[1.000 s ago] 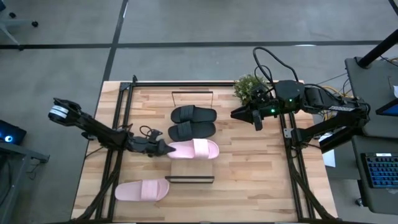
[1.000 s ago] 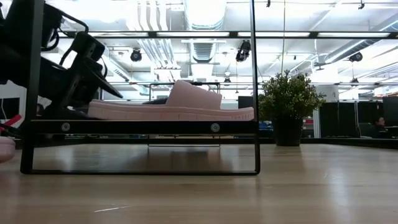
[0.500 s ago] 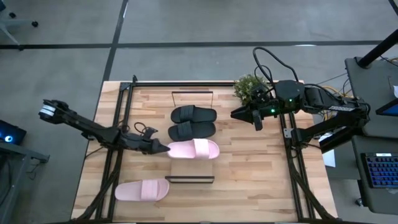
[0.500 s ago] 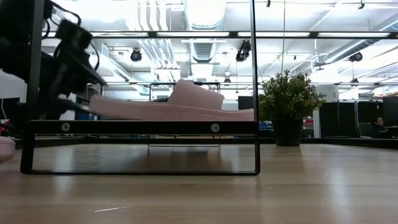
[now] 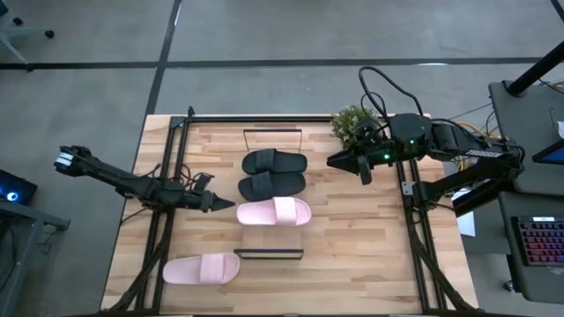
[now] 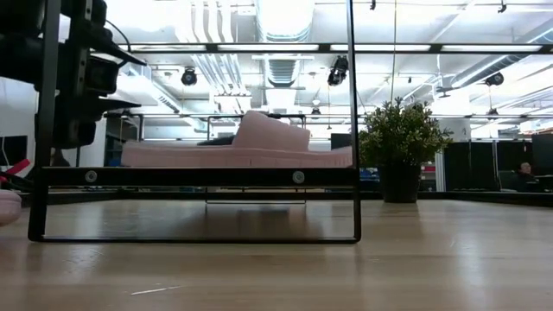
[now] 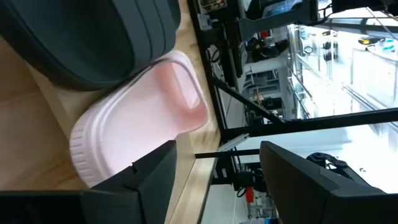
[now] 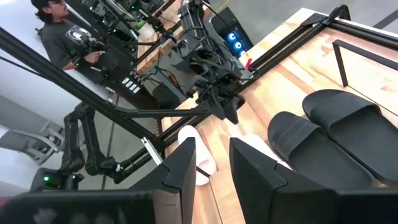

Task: Pick and place slides into the shelf
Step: Put the light pink slide on the shelf

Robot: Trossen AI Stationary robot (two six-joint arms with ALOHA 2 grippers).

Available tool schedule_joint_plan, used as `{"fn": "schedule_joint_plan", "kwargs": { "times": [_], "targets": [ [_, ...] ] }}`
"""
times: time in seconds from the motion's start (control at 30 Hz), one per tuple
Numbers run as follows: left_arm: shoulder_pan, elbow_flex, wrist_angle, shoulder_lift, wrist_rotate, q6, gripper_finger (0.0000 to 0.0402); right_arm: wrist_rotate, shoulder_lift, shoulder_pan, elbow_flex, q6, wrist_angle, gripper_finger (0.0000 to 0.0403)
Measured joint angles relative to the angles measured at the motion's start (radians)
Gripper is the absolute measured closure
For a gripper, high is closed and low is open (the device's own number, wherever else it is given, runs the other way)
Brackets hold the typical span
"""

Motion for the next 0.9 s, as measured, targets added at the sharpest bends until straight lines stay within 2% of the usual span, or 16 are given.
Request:
{"fn": "schedule_joint_plan", "kwargs": {
  "times": [0.13,0.27,0.4,0.7,0.9],
  "targets": [
    [0.000,0.008,-0.002,-0.027,0.000,0.037,0.0185,0.000,0.000,0.000,0.000,0.000,0.000,0.0311],
    [0.000,0.041,0.002,-0.059,0.000,0.142,0.0185,0.000,0.000,0.000,0.000,0.000,0.001,0.0309],
    [0.000,0.097,0.002,-0.093,0.015,0.318,0.0185,0.001,0.000,0.000,0.000,0.000,0.002,0.0315],
    [0.000,0.301,0.018,-0.109,0.160,0.742,0.0185,0.018,0.000,0.000,0.000,0.001,0.003,0.0317],
    [0.000,0.444,-0.058,-0.088,0.202,0.779,0.0185,0.019,0.000,0.000,0.000,0.012,0.003,0.0320]
  ]
}}
